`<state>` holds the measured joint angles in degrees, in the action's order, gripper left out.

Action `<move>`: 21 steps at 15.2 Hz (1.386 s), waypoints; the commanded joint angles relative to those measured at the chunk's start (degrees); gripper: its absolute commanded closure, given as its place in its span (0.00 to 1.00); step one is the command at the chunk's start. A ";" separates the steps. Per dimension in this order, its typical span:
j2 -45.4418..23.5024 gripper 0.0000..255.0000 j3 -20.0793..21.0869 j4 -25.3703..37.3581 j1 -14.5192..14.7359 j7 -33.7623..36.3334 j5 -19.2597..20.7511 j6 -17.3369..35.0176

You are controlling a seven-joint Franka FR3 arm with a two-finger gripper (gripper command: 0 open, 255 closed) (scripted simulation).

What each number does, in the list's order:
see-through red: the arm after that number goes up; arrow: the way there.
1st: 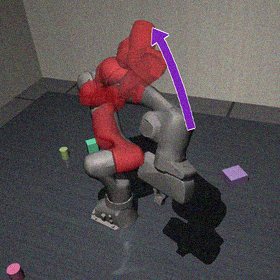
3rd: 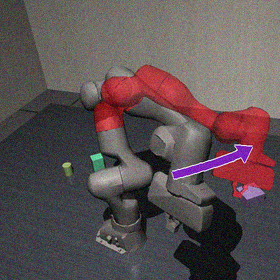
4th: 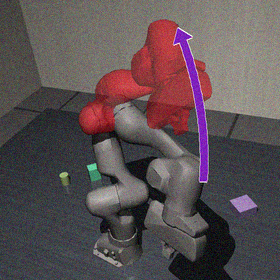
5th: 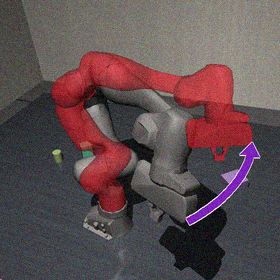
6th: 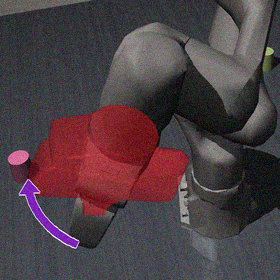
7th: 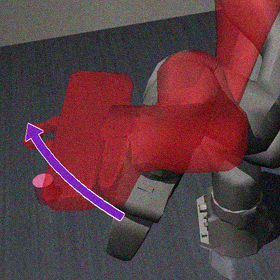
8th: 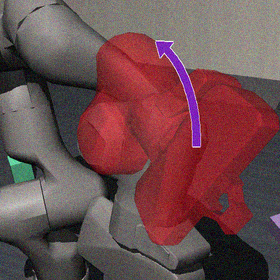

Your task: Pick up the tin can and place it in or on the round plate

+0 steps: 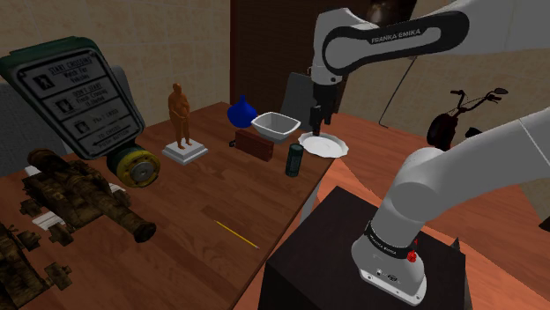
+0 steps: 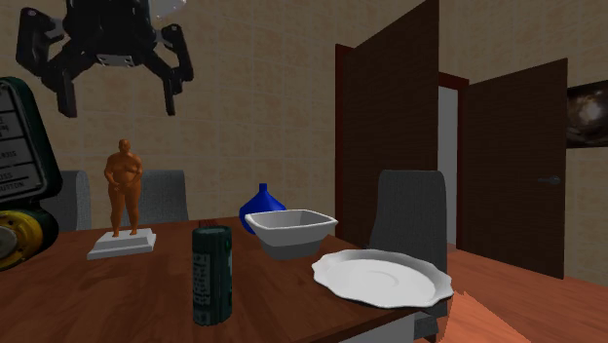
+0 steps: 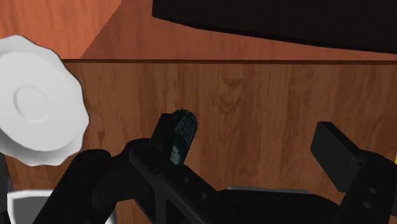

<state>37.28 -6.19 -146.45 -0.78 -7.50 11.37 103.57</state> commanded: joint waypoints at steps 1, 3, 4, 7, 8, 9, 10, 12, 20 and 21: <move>-2.68 0.00 -2.45 -1.31 -0.41 -2.62 0.83 5.24; -6.02 0.00 -4.68 -1.63 -0.57 -5.13 1.14 9.89; -7.85 0.00 -5.79 -1.64 -0.58 -6.44 1.17 12.20; -13.90 0.00 -9.05 -1.04 -0.32 -10.66 0.54 18.98; -16.08 0.00 -10.12 -0.64 -0.13 -12.20 0.04 21.16; -18.34 0.00 -11.16 -0.13 0.11 -13.84 -0.63 23.28; -20.66 0.00 -12.17 0.46 0.39 -15.58 -1.49 25.34; -25.48 0.00 -14.07 1.95 1.07 -19.44 -3.88 29.23; -35.84 0.00 -16.26 4.10 2.04 -27.50 -10.89 37.64; -36.55 0.00 -16.26 3.92 2.06 -27.81 -11.32 38.47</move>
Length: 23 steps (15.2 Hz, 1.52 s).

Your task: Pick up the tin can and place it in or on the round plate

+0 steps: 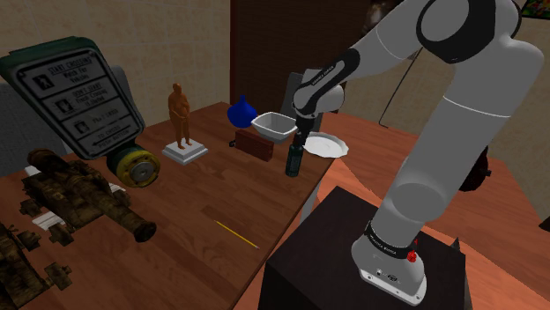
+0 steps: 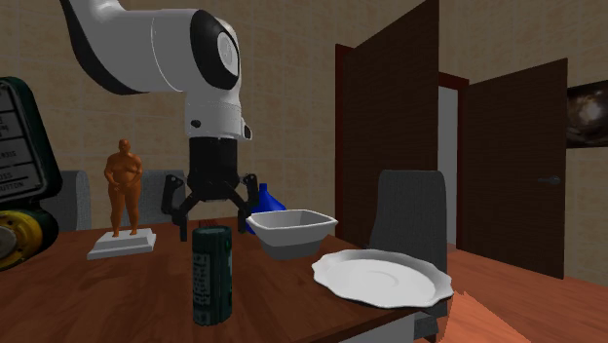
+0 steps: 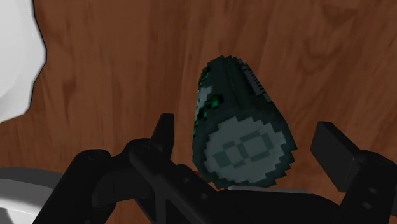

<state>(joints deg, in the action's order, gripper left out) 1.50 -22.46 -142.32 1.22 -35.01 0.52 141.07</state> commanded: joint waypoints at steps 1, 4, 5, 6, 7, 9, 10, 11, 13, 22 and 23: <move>-1.49 0.00 0.01 -0.37 0.09 -0.63 -0.92 1.79; -2.65 0.00 0.06 -0.60 0.11 -1.18 -1.69 3.09; -2.66 0.00 0.06 -0.60 0.11 -1.19 -1.69 3.09; -2.66 0.00 0.06 -0.60 0.11 -1.19 -1.69 3.09; -2.66 0.00 0.06 -0.60 0.11 -1.19 -1.69 3.09; -2.66 0.00 0.06 -0.60 0.11 -1.19 -1.69 3.09; -2.65 0.00 0.06 -0.59 0.11 -1.18 -1.69 3.08; -2.65 1.00 0.06 -0.59 0.11 -1.18 -1.69 3.08; -2.66 1.00 0.07 -0.58 0.12 -1.18 -1.69 3.08; -1.19 1.00 0.00 -0.30 0.10 -0.49 -0.73 1.44; -0.48 1.00 -0.02 -0.13 0.08 -0.16 -0.29 0.61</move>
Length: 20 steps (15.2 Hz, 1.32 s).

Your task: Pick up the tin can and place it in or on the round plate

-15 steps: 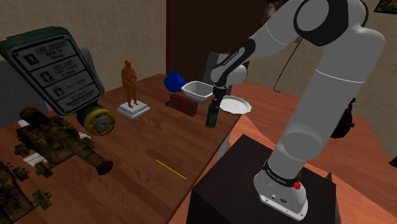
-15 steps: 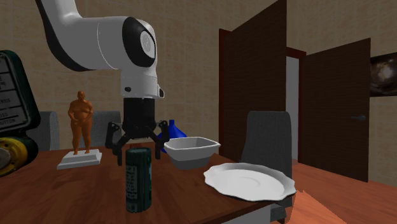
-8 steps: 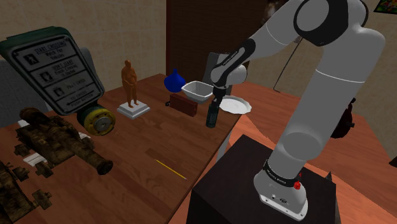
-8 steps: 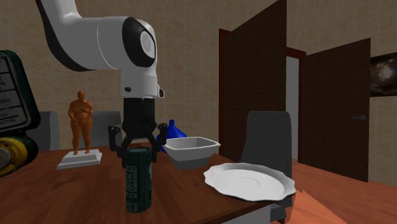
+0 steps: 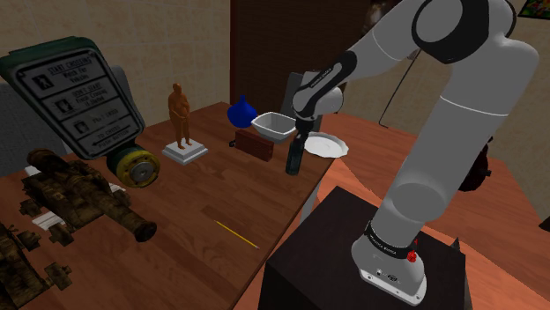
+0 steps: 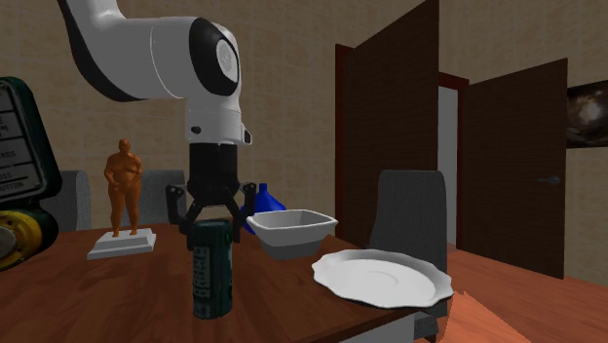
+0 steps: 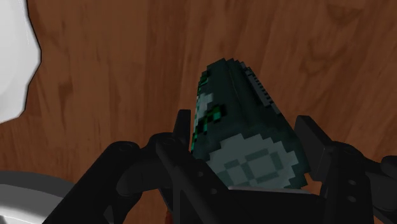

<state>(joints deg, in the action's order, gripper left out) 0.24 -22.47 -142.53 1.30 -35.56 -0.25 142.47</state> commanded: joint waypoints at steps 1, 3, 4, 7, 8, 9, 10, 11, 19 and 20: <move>1.49 1.00 -0.01 0.26 -0.02 0.70 0.91 -1.61; 2.84 1.00 0.03 0.68 -0.07 1.26 1.68 -3.29; 3.50 1.00 0.06 0.90 -0.10 1.52 2.03 -4.13; 5.37 1.00 0.20 1.67 -0.20 2.22 2.95 -6.65; 5.97 1.00 0.26 1.95 -0.24 2.43 3.22 -7.49; 6.55 1.00 0.32 2.24 -0.27 2.63 3.47 -8.33; 7.12 1.00 0.39 2.55 -0.30 2.81 3.71 -9.17; 7.67 1.00 0.46 2.87 -0.33 2.99 3.93 -10.01; 6.15 1.00 -2.77 9.14 -2.43 -2.96 3.36 -14.73; 5.13 1.00 -3.60 10.53 -2.90 -4.62 2.88 -15.16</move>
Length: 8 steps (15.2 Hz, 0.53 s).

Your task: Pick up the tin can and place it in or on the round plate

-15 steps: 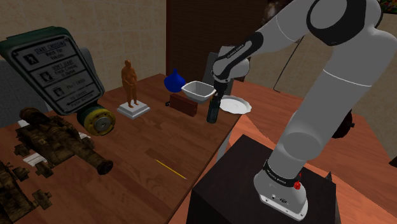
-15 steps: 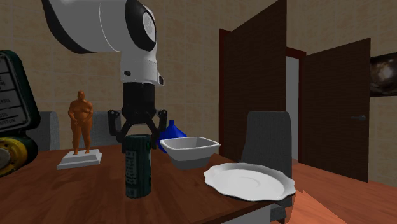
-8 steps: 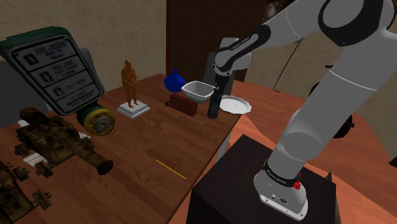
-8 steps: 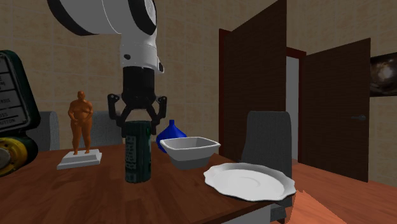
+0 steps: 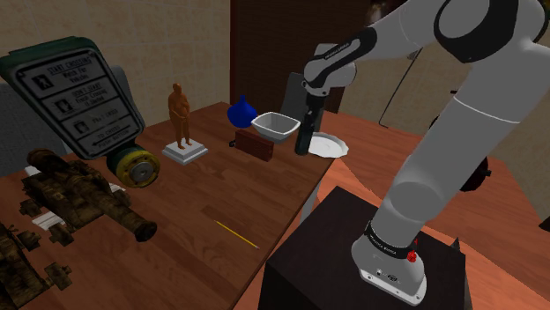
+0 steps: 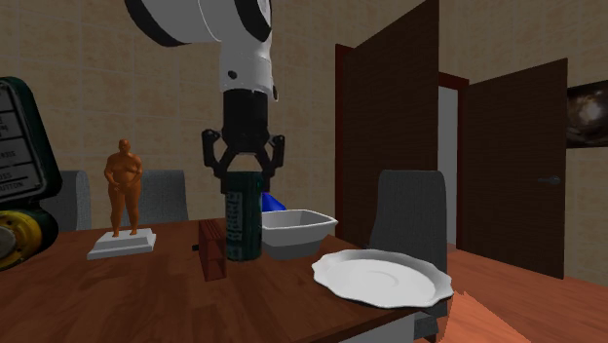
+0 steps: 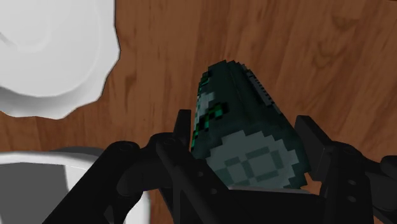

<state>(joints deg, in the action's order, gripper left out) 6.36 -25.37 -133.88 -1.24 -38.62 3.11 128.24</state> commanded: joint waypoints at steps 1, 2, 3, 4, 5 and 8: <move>-2.08 1.00 -1.50 3.33 -0.86 -3.24 -1.02 -1.38; -3.22 1.00 -2.27 4.85 -1.38 -4.92 -1.63 -1.85; -4.42 1.00 -2.99 6.42 -1.93 -6.62 -2.31 -2.34; -5.68 1.00 -3.69 8.06 -2.49 -8.32 -3.04 -2.87; -7.00 1.00 -4.35 9.76 -3.09 -10.02 -3.84 -3.43; -11.30 1.00 -6.01 15.27 -5.16 -15.11 -6.51 -5.34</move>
<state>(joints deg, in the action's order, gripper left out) -3.23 -30.88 -120.64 -5.76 -51.92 -2.33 123.44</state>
